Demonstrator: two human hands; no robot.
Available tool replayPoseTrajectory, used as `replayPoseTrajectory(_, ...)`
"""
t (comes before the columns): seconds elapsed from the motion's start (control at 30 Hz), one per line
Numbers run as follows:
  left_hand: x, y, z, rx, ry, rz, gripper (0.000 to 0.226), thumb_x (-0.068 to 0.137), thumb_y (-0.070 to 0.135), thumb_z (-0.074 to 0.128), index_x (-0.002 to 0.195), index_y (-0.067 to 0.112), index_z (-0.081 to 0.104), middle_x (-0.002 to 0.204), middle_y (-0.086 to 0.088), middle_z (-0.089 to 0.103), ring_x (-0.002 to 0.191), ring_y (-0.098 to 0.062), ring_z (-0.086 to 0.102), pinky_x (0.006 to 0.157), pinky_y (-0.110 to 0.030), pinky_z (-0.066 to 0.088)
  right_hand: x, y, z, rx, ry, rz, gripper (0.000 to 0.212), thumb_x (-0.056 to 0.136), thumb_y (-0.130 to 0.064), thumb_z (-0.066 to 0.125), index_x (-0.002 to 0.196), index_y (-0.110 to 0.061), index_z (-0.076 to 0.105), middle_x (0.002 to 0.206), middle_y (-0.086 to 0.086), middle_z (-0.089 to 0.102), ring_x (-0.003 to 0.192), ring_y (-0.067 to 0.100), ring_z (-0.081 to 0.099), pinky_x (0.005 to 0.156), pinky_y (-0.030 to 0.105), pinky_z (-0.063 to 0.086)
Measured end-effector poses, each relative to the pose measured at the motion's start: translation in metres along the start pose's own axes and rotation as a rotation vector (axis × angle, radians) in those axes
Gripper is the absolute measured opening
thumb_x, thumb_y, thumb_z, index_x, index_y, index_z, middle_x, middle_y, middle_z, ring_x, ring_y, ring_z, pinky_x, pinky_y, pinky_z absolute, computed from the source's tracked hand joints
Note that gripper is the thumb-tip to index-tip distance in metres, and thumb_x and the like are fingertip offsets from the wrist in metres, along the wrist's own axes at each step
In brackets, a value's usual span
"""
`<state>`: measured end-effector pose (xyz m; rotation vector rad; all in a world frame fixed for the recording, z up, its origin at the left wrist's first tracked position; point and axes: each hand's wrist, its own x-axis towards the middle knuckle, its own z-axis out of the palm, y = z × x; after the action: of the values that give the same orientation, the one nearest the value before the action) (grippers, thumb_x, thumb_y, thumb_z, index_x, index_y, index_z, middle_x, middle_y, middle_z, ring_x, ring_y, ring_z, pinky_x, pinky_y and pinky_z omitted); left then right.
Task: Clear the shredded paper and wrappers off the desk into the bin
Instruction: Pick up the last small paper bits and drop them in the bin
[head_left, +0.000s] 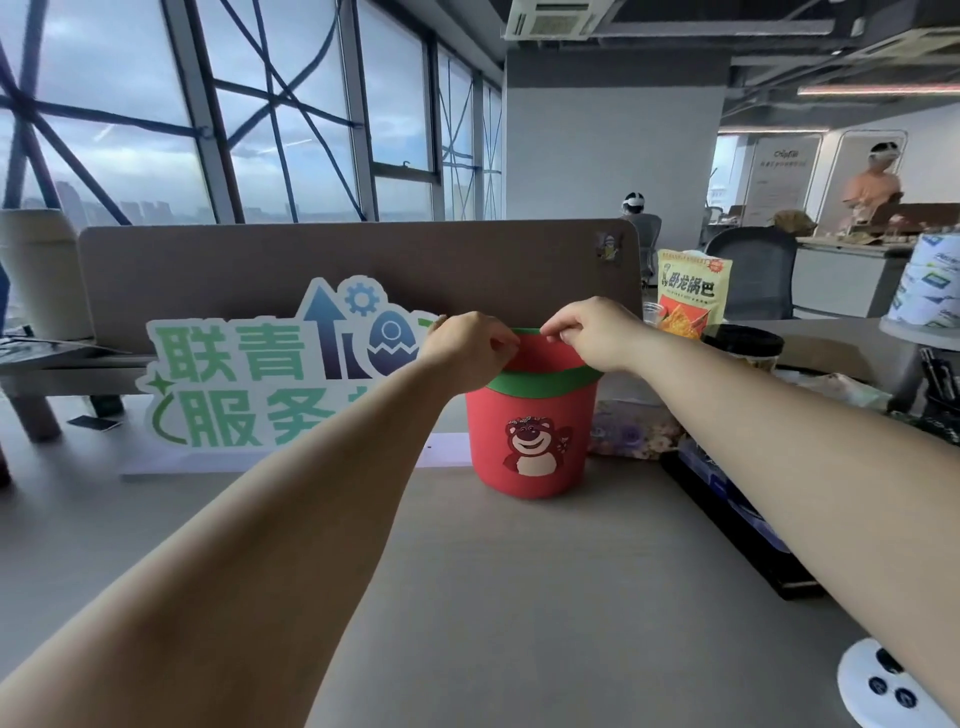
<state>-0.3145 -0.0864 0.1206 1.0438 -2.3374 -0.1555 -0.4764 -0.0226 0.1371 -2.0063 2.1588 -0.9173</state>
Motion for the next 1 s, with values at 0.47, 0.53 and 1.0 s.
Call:
replayPoseTrajectory(0.47, -0.161, -0.077, -0.052, -0.046, 0.134, -0.146, 0.015, 0.089, 0.031, 0.059, 0.098, 0.026, 0.069, 0.115, 0.004, 0.067, 0.103, -0.017, 0.062, 0.089, -0.029, 0.047, -0.093, -0.080, 0.092, 0.302, 0.003, -0.135, 0.018, 0.089, -0.011, 0.054, 0.098, -0.011, 0.069, 0.103, 0.003, 0.069, 0.087, 0.016, 0.063, 0.079, 0.024, 0.048)
replayPoseTrajectory(0.53, -0.201, -0.097, -0.049, -0.049, 0.132, -0.208, 0.013, 0.088, 0.027, 0.060, 0.097, 0.027, 0.069, 0.114, 0.005, 0.067, 0.106, -0.016, 0.060, 0.093, -0.030, 0.046, -0.107, -0.086, 0.124, 0.322, -0.081, -0.107, 0.017, 0.088, -0.013, 0.056, 0.099, -0.013, 0.069, 0.105, 0.005, 0.070, 0.095, 0.019, 0.064, 0.089, 0.030, 0.049)
replayPoseTrajectory(1.0, -0.344, -0.174, -0.031, 0.144, 0.053, -0.649, 0.052, 0.087, 0.047, 0.053, 0.134, 0.025, 0.045, 0.144, 0.004, 0.043, 0.132, -0.023, 0.037, 0.109, -0.031, 0.029, -0.155, -0.133, 0.240, 0.073, -0.432, -0.141, 0.065, 0.088, -0.043, 0.053, 0.142, -0.014, 0.031, 0.149, 0.009, 0.035, 0.137, 0.025, 0.034, 0.114, 0.032, 0.028)
